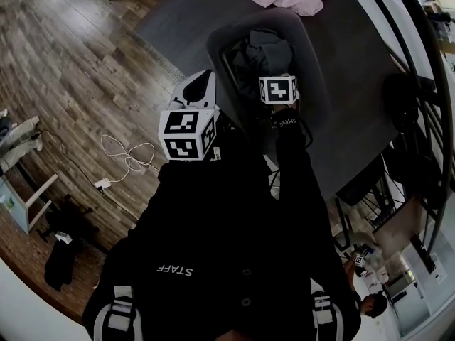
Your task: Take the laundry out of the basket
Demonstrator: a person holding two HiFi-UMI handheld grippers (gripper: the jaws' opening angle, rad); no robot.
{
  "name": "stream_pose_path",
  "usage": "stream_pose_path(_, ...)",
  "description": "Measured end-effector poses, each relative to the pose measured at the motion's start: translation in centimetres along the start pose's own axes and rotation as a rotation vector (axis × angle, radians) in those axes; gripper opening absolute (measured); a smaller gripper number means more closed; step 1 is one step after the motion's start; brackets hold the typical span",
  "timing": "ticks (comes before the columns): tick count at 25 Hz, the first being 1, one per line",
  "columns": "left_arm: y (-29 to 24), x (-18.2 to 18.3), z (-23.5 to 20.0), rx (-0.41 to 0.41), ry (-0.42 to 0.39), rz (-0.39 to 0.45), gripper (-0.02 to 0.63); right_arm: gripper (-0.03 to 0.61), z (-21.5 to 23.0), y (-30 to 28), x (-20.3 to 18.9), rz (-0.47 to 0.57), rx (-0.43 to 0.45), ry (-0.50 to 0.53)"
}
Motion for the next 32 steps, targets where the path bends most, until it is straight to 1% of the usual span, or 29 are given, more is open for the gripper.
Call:
stream_pose_path(3,1.2,0.8,0.0,0.005,0.002,0.03,0.0,0.314,-0.4,3.3,1.2,0.066,0.003,-0.004)
stream_pose_path(8,2.9,2.3,0.5,-0.008,-0.007,0.091,0.0,0.316,-0.5,9.6,3.1,0.21,-0.046,-0.013)
stream_pose_path(17,6.3,5.6,2.1,-0.024,-0.037,0.207,0.0,0.316,-0.7,22.6,5.1,0.524,-0.129,-0.065)
stream_pose_path(23,8.1,8.1,4.3,-0.057,-0.075,0.292,0.0,0.318,-0.8,29.9,6.8,0.732,-0.18,-0.078)
stream_pose_path(27,9.3,9.5,6.0,-0.082,-0.102,0.344,0.0,0.319,-1.1,33.7,7.6,0.84,-0.203,-0.087)
stream_pose_path(32,10.4,11.3,8.4,-0.119,-0.142,0.399,0.0,0.319,-1.1,37.7,8.3,0.936,-0.23,-0.078)
Point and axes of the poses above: the fingertips, and each gripper's own axes: y backward along the fingers, z to its right, x out of its top, the point moved 1 cm from there along y, backward along the fingers, and after that the axes turned 6 degrees about y, right-handed, at the moved point
